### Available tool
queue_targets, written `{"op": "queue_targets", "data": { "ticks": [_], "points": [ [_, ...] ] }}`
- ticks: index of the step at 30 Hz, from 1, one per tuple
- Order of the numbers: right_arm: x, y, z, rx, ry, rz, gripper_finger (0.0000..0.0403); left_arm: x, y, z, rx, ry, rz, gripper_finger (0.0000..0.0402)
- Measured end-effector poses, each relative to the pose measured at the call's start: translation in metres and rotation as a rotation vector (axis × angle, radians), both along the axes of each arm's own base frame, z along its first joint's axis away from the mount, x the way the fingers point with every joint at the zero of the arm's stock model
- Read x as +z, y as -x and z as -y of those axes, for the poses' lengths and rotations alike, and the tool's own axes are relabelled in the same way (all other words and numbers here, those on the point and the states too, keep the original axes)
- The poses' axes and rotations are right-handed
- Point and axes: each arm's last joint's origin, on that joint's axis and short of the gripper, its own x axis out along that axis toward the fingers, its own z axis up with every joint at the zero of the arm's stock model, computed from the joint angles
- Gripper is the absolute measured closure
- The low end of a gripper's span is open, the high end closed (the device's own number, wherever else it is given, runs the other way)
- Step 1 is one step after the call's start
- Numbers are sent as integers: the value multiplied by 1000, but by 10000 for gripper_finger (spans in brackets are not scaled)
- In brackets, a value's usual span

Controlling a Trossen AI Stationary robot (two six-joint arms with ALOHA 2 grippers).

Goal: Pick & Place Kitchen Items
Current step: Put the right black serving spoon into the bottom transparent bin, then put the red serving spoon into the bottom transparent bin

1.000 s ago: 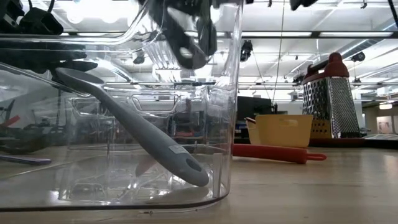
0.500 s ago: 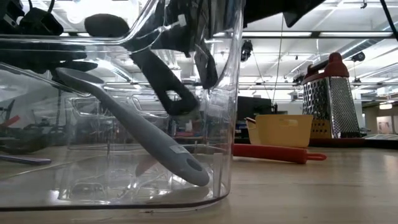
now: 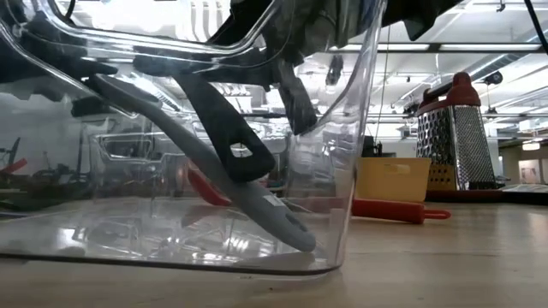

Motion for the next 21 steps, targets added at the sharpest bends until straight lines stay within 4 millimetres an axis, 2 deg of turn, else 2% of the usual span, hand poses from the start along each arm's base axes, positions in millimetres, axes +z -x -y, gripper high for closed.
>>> {"op": "queue_targets", "data": {
  "ticks": [16, 21],
  "points": [
    [4, 0, -6, 67, -80, 5, 317, 0, 0, 0, 0, 0, 0, 193],
    [14, 3, -9, 125, -30, 8, 301, 0, 0, 0, 0, 0, 0, 193]
  ]
}}
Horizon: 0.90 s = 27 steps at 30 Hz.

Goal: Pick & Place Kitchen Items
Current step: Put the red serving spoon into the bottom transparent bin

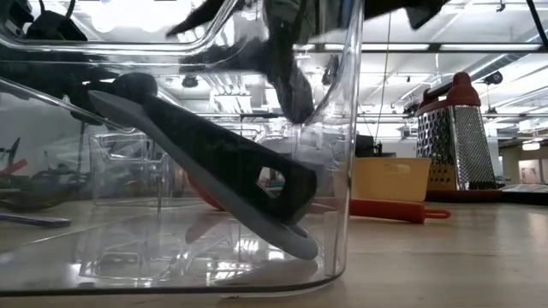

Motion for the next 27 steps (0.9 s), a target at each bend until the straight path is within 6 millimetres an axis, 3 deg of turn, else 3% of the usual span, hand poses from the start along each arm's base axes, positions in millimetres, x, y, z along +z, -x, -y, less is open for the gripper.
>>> {"op": "queue_targets", "data": {
  "ticks": [7, 13, 18, 27],
  "points": [
    [42, 19, 6, 78, 240, -14, 292, 0, 0, 0, 0, 0, 0, 193],
    [65, 53, 16, 116, 421, -231, 279, 0, 0, 0, 0, 0, 0, 193],
    [50, 79, 17, 107, 507, -471, 268, 0, 0, 0, 0, 0, -1, 193],
    [20, 97, 23, 142, 555, -674, 246, 0, 0, 0, 0, -1, -2, 193]
  ]
}}
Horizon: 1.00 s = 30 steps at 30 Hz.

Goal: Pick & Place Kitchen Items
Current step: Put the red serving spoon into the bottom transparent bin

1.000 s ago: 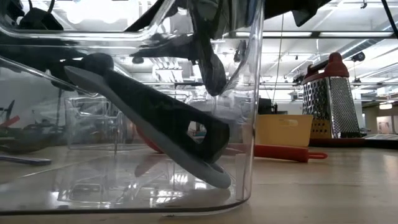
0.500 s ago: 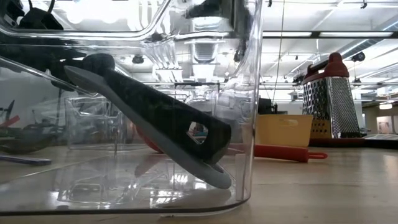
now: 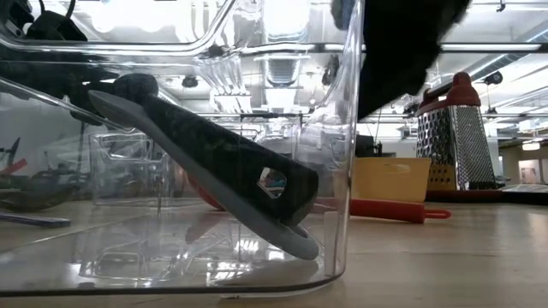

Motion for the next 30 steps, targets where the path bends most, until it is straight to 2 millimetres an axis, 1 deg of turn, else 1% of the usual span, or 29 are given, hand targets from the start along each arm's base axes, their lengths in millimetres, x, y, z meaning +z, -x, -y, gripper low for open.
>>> {"op": "queue_targets", "data": {
  "ticks": [4, 7, 14, 21, 27, 30],
  "points": [
    [-17, 7, 1, -2, -5, -45, 234, 0, 0, 0, 0, 0, 0, 193],
    [-28, 8, 5, -10, -8, -73, 226, 0, 0, 0, 0, 0, 0, 193],
    [-50, 2, 9, 22, -6, -105, 212, 0, 0, 0, 0, 0, 0, 193],
    [-62, -5, 11, 30, 20, -98, 197, 0, 0, 0, 0, 0, 0, 193],
    [-74, -7, 12, 27, 29, -129, 183, 0, 0, 0, 0, 0, 0, 193],
    [-80, -9, 12, 25, 28, -137, 182, 0, 0, 0, 0, 0, 0, 193]
  ]
}}
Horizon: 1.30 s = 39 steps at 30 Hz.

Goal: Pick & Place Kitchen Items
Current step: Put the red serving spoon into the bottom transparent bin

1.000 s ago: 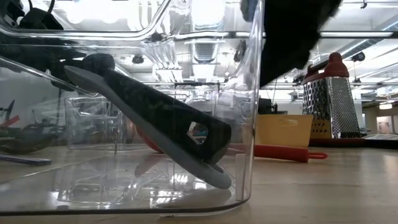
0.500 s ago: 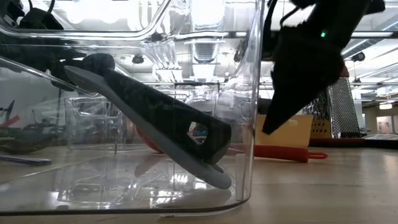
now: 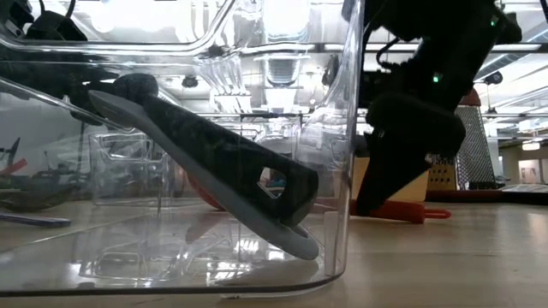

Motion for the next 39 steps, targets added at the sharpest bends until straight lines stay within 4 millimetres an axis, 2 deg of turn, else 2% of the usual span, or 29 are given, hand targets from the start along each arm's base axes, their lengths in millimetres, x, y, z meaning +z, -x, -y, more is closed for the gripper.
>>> {"op": "queue_targets", "data": {
  "ticks": [8, 16, 24, 31, 39],
  "points": [
    [-8, -5, 5, -6, -41, -22, 227, 0, 0, 0, 0, 0, -1, 193],
    [-7, -6, 12, -41, -71, -31, 334, 0, 0, 0, 0, -1, -2, 193],
    [1, 5, 17, -104, -74, -86, 338, 0, 0, 0, 0, -1, -2, 193],
    [26, 19, 22, -230, -107, -73, 342, 0, 0, 0, 0, -1, -2, 193],
    [78, 32, 23, -344, -248, 136, 342, 0, 0, 0, 0, -1, -2, 193]
  ]
}}
